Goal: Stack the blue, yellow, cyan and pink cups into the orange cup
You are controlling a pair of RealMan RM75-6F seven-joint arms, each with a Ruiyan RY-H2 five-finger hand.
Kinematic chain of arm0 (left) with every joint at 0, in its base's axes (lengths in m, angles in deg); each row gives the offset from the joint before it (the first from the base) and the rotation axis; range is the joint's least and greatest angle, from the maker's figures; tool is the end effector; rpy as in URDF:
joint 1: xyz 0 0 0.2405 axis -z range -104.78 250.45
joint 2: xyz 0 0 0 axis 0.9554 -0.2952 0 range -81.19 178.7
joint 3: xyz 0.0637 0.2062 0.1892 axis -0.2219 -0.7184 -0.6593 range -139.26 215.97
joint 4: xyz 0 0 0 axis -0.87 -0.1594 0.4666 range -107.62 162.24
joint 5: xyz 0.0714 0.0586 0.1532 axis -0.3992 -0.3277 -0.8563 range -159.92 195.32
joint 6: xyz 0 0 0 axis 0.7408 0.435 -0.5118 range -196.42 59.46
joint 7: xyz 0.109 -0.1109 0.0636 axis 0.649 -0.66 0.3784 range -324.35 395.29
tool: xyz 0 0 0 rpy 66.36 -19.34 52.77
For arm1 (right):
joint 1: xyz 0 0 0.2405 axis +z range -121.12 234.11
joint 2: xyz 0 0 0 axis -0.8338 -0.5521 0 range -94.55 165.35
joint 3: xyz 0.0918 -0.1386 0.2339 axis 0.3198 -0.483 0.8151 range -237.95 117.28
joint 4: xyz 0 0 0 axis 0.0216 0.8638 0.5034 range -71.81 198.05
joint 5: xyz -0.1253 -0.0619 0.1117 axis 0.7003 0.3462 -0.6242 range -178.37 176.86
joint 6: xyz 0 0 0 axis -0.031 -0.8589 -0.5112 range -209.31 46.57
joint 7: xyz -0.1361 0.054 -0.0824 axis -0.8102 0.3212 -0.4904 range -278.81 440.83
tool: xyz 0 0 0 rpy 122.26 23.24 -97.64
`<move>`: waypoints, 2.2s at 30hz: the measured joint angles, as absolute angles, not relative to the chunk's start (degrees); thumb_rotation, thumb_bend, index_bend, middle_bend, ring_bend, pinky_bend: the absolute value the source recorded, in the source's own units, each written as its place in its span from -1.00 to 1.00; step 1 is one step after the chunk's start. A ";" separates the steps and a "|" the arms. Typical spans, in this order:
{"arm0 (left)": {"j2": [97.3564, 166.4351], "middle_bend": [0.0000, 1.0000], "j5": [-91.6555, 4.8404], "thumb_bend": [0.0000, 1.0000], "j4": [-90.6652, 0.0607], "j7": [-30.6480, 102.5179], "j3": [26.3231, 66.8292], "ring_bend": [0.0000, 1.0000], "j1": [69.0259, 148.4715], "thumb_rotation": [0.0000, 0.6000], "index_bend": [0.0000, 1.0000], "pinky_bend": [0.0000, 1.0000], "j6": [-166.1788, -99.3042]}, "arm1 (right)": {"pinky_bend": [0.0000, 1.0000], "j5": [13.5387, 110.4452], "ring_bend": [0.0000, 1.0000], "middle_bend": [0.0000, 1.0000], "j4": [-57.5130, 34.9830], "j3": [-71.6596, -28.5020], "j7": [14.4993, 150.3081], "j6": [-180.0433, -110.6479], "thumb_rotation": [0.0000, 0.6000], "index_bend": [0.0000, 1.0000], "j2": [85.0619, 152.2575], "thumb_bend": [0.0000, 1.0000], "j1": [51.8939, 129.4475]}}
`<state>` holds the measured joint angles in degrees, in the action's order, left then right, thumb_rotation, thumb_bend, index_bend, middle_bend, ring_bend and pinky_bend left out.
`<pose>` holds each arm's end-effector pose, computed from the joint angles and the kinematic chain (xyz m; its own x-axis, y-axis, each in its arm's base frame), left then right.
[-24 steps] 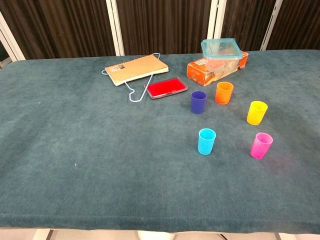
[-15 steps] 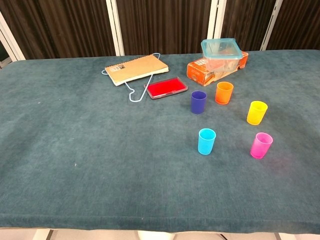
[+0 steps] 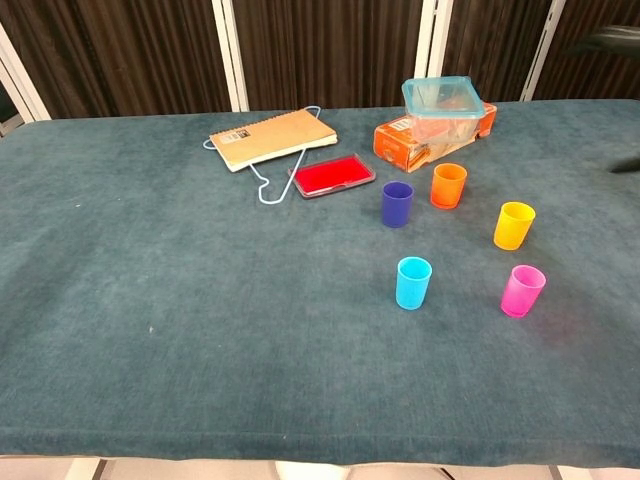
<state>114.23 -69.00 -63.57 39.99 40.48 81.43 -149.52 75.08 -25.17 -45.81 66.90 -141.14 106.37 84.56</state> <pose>-0.3196 0.2235 0.1813 0.4742 0.0525 0.8788 0.8790 -0.0849 -0.4692 -0.2434 -0.3587 0.1415 0.5334 -0.0633 0.8435 -0.8279 -0.2436 0.5052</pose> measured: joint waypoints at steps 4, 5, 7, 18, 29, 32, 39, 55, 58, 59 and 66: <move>114.32 -1.00 -68.59 -0.08 -63.42 40.20 40.46 -1.00 81.71 1.00 -1.00 -0.77 -148.89 | -1.00 69.25 -1.00 -1.00 -20.80 -43.07 60.70 -135.31 1.00 -0.30 111.88 -0.34 92.48; 114.31 -1.00 -68.56 -0.08 -63.42 40.20 40.42 -1.00 81.73 1.00 -1.00 -0.77 -148.83 | -1.00 68.00 -1.00 -1.00 -19.50 -42.71 59.46 -134.24 1.00 -0.28 113.28 -0.34 94.00; 114.22 -1.00 -68.54 -0.08 -63.48 40.15 40.29 -1.00 81.69 1.00 -1.00 -0.77 -148.82 | -1.00 65.07 -1.00 -1.00 -16.43 -42.19 56.96 -131.79 1.00 -0.27 116.40 -0.33 97.09; 113.92 -1.00 -69.64 -0.08 -63.56 39.21 39.51 -1.00 81.07 1.00 -1.00 -0.77 -150.02 | -1.00 57.90 -1.00 -1.00 -4.49 -43.41 51.46 -126.81 1.00 -0.18 127.01 -0.28 104.81; 113.87 -1.00 -69.92 -0.08 -63.46 38.79 39.40 -1.00 81.24 1.00 -1.00 -0.77 -149.98 | -1.00 56.77 -1.00 -1.00 -0.24 -45.00 53.23 -124.94 1.00 -0.09 131.20 -0.26 107.63; 113.83 -1.00 -69.92 -0.08 -63.45 38.66 39.35 -1.00 81.28 1.00 -1.00 -0.77 -149.91 | -1.00 56.58 -1.00 -1.00 1.26 -45.30 53.59 -124.61 1.00 -0.07 132.40 -0.23 108.23; 113.68 -1.00 -69.90 -0.08 -63.37 38.18 39.39 -1.00 81.40 1.00 -1.00 -0.77 -149.83 | -1.00 55.91 -1.00 -1.00 3.93 -45.49 54.96 -124.06 1.00 -0.04 134.61 -0.15 109.45; 113.45 -1.00 -69.93 -0.08 -63.44 37.89 39.39 -1.00 81.52 1.00 -1.00 -0.77 -149.93 | -1.00 55.66 -1.00 -1.00 1.51 -44.73 57.89 -126.48 1.00 0.22 133.02 0.07 109.32; 113.42 -1.00 -70.13 -0.08 -63.51 37.76 39.34 -1.00 81.51 1.00 -1.00 -0.77 -150.07 | -1.00 57.42 -1.00 -1.00 -1.21 -44.45 58.70 -130.26 1.00 0.22 130.56 0.07 108.06; 113.42 -1.00 -70.20 -0.08 -63.52 37.77 39.31 -1.00 81.49 1.00 -1.00 -0.77 -150.11 | -1.00 57.89 -1.00 -1.00 -2.02 -44.41 58.77 -131.49 1.00 0.22 129.65 0.07 107.59; 113.59 -1.00 -70.65 -0.08 -63.56 37.95 39.08 -1.00 81.78 1.00 -1.00 -0.77 -149.75 | -1.00 58.40 -1.00 -0.99 -4.54 -45.13 55.59 -136.31 1.00 0.23 124.69 0.07 104.17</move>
<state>113.59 -70.65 -63.56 37.95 39.08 81.78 -149.75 58.40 -4.54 -45.13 55.59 -136.31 124.69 104.17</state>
